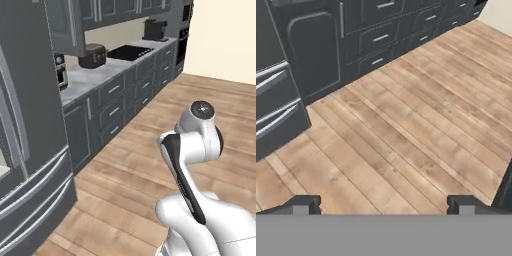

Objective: Move the shaker and ketchup from the cabinet to the dining counter.

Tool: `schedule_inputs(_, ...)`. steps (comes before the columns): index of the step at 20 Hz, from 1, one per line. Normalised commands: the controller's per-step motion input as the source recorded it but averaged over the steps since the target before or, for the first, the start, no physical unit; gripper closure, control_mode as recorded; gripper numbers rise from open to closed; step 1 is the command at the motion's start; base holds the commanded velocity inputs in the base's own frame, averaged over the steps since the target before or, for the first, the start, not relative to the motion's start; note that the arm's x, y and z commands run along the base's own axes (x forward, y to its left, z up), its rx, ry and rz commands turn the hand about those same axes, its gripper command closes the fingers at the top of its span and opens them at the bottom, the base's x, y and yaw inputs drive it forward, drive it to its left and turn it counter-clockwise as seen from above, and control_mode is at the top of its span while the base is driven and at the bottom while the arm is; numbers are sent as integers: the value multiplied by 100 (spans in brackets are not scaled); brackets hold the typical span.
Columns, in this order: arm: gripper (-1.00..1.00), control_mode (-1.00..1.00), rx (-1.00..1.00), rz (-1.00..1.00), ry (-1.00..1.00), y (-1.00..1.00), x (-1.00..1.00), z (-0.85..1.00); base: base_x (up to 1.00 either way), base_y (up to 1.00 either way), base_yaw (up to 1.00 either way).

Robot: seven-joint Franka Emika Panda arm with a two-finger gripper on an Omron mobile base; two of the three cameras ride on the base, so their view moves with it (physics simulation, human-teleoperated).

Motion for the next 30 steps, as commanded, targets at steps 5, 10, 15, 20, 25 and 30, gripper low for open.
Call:
schedule_inputs(5,-100,100,0,0,0,0,0,0,94,12,-2)
schedule_inputs(10,-100,100,0,0,0,0,0,0,94,0,9)
schedule_inputs(15,-100,100,0,0,0,0,0,0,86,0,26)
schedule_inputs(20,-100,100,0,0,0,0,0,0,80,0,33)
schedule_inputs(25,-100,100,0,0,0,0,0,0,77,-7,34)
schedule_inputs(30,-100,100,0,0,0,0,0,0,59,-18,49)
